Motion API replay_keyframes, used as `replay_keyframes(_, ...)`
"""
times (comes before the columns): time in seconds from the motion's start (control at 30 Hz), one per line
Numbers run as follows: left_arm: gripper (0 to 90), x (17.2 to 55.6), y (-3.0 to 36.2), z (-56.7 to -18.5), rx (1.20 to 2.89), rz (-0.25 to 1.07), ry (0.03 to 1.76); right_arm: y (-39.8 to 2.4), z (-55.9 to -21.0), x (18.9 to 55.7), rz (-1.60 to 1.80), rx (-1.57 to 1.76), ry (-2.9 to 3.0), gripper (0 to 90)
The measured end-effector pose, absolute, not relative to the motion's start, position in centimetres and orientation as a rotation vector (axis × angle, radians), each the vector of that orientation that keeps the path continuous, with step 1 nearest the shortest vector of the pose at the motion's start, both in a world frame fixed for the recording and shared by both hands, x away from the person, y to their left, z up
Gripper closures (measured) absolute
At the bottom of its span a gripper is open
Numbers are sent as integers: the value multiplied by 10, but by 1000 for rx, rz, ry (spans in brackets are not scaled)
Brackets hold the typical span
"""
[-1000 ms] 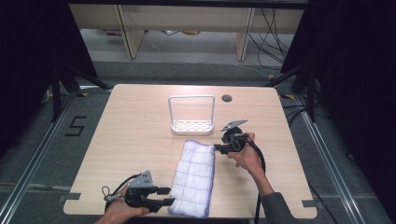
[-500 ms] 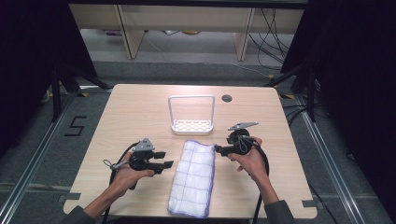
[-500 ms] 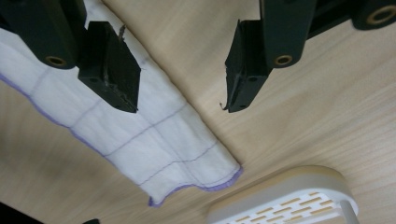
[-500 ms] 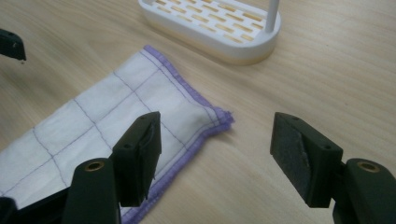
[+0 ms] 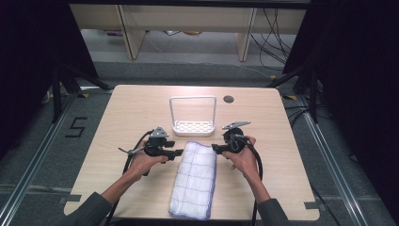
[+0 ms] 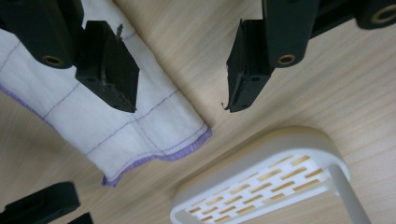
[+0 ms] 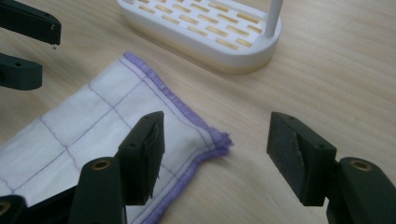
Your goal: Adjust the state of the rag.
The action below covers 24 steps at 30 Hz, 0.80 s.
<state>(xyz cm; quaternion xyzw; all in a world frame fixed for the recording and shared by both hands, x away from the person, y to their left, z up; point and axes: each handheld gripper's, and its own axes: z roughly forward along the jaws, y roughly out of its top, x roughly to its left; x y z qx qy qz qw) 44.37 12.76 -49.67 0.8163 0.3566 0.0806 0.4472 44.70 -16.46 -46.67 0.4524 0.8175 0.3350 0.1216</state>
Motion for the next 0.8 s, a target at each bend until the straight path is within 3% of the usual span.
replay_keyframes(0.3,427,458,108,-496,2019,177,889,-148,-482,457,864,1326,2422,401)
replay_keyframes(0.4,432,464,101,-499,2061,234,874,-146,-486,460,857,1343,2420,427)
replay_keyframes(0.6,449,470,91,-511,2096,216,863,-144,-496,463,811,1335,2444,483)
replay_keyframes(0.8,539,467,88,-514,2155,246,814,-143,-496,462,819,1298,2480,579)
